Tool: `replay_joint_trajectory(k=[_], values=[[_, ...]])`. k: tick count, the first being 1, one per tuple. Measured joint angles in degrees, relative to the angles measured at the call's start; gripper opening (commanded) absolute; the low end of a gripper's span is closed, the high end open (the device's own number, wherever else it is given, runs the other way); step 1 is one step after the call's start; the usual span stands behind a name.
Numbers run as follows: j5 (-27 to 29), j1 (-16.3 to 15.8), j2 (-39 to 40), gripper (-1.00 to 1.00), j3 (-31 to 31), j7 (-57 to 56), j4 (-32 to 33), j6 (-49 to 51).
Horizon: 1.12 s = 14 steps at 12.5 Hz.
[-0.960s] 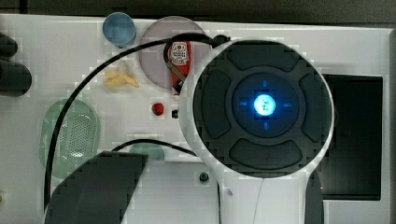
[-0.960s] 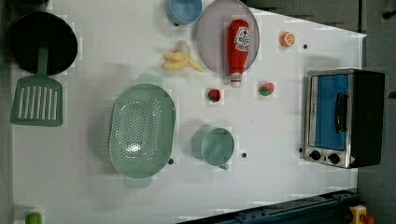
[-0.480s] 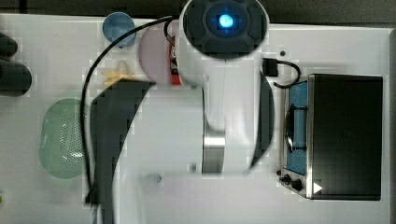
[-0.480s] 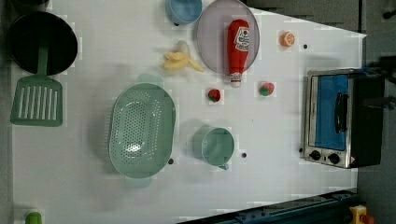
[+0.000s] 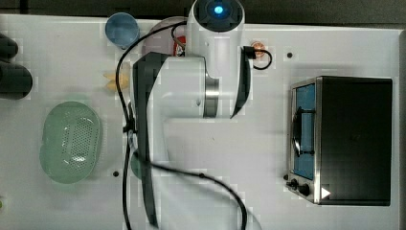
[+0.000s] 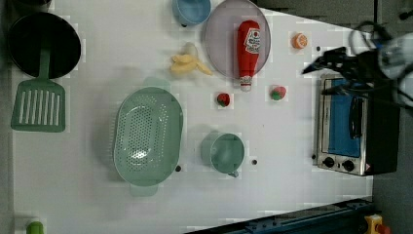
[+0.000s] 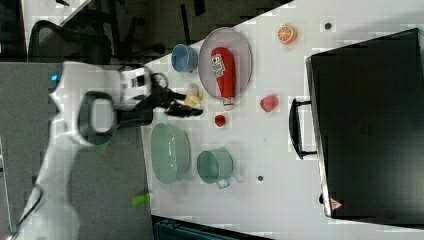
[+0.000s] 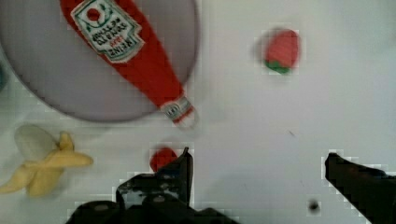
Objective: Pick ketchup from plate and place it on table.
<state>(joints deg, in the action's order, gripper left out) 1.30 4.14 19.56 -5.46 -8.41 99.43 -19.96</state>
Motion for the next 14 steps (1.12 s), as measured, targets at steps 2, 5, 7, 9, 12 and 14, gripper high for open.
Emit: replay_joint_trajectory(k=[2, 5, 7, 9, 12, 14], values=[[-0.3, -0.7, 5.0, 1.0, 0.0, -5.9, -0.2, -6.7], [-0.5, -1.7, 11.0, 1.0, 0.0, -15.7, -0.2, -16.5], [-0.6, -2.3, 14.5, 1.0, 0.4, -21.1, -0.4, -23.5], [-0.9, -2.9, 17.4, 1.0, 0.5, -25.0, -0.3, -28.7], [-3.4, -3.2, 19.8, 1.0, -0.3, -27.2, -0.2, -31.6], [-5.6, -3.7, 21.0, 1.0, -0.2, -27.4, -1.0, -33.8]])
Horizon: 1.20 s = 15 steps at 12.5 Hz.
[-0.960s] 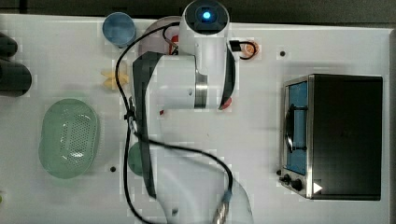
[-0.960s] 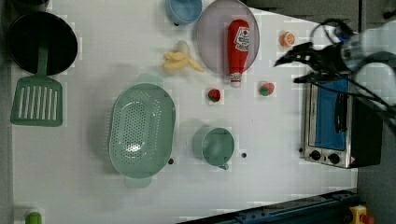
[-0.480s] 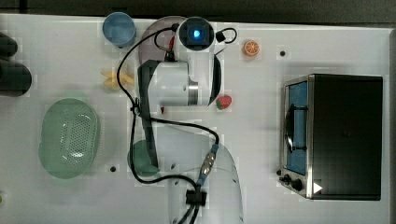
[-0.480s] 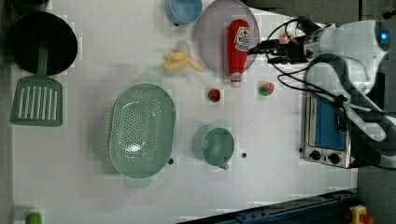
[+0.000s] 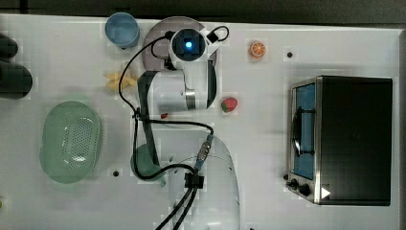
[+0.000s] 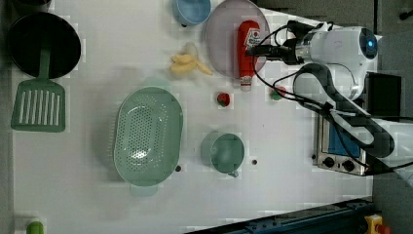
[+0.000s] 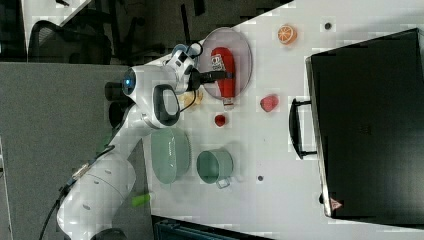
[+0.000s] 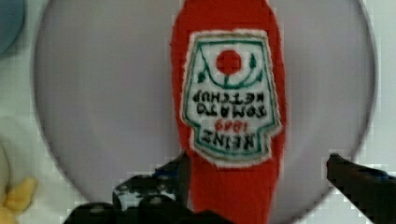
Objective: Pick ketchup from plate and place it on table.
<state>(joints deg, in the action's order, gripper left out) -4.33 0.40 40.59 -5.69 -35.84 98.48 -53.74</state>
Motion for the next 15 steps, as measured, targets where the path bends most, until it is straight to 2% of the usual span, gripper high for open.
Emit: replay_joint_trajectory(k=[3, 4, 7, 13, 15], values=[[-0.5, -0.5, 1.8, 1.0, 0.2, -0.1, -0.8, -2.4], [-0.5, -0.5, 2.1, 0.92, 0.2, -0.2, -0.7, -2.5], [-0.4, -0.4, 3.9, 0.21, 0.0, -0.7, -1.2, -3.7], [-0.3, -0.4, 2.9, 0.2, 0.1, -0.7, -1.7, -3.8], [2.6, -0.4, 1.5, 0.2, 0.2, -0.7, -1.8, -2.2]])
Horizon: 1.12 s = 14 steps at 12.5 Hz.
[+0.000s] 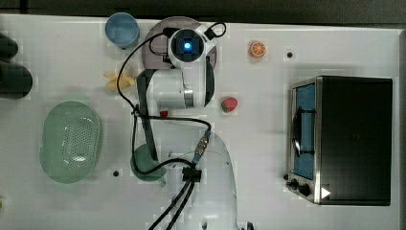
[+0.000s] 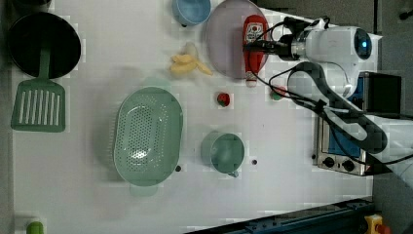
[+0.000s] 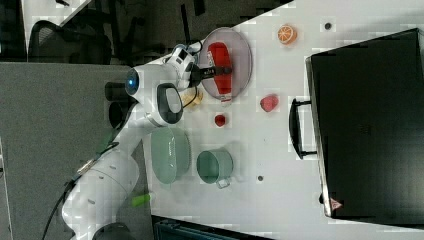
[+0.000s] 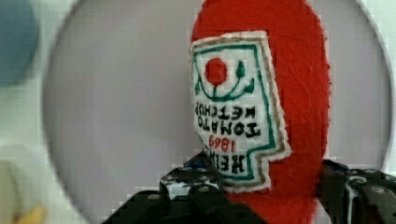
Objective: Pick ketchup from plate and place it on table.
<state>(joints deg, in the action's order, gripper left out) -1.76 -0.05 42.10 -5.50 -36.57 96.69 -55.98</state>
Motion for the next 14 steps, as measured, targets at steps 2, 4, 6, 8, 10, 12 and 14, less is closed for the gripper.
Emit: replay_joint_trajectory(k=[2, 4, 6, 8, 10, 12, 14], values=[[2.5, 0.0, -4.0, 0.2, 0.1, 0.0, 1.0, 7.6], [3.9, 0.1, -9.7, 0.2, 0.3, 0.0, 2.0, 13.7], [3.9, 0.3, -16.0, 0.2, 0.7, 0.0, 1.6, 19.8], [3.9, 0.9, -23.0, 0.2, 0.9, 0.0, 1.0, 27.7], [4.1, 1.1, -29.4, 0.2, 2.1, 0.0, 0.9, 33.0], [5.0, 1.8, -35.7, 0.2, 4.0, 0.0, 4.0, 33.7], [4.9, 3.3, -41.6, 0.2, 5.6, 0.0, 9.5, 33.7]])
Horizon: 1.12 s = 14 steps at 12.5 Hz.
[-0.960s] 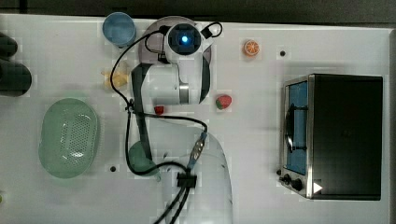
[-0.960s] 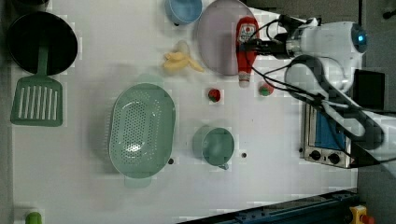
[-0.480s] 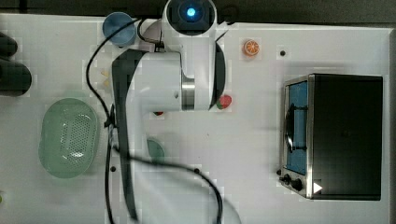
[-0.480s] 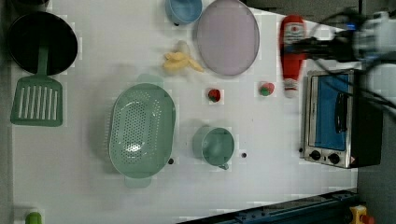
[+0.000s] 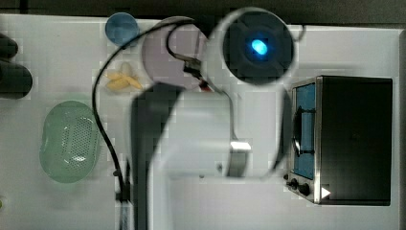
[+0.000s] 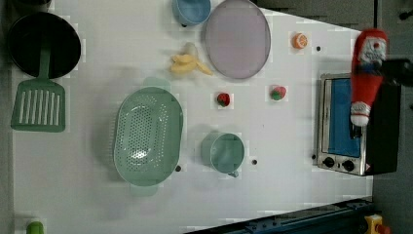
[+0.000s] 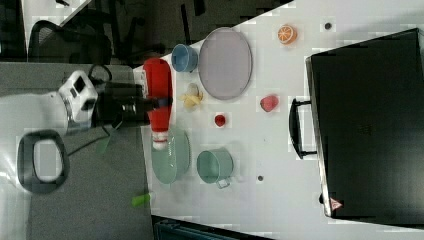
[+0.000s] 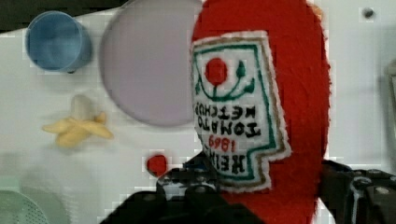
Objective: Pick ketchup from plate and place it on table.
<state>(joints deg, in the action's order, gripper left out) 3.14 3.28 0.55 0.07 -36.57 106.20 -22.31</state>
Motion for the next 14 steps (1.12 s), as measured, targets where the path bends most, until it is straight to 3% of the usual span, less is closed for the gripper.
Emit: replay_joint_trajectory(k=[3, 8, 12, 13, 14], values=[[0.0, 1.4, -4.7, 0.2, 3.0, 0.0, 11.4, -5.2], [-0.1, 1.5, 0.4, 0.2, 2.3, 0.0, 29.3, -21.1], [0.0, 0.6, 9.5, 0.2, 1.0, 0.0, 32.6, -29.7], [-0.1, 0.6, 11.4, 0.25, 0.9, 0.0, 32.8, -31.7], [0.0, 0.6, 13.1, 0.44, 0.8, 0.0, 32.7, -32.8]])
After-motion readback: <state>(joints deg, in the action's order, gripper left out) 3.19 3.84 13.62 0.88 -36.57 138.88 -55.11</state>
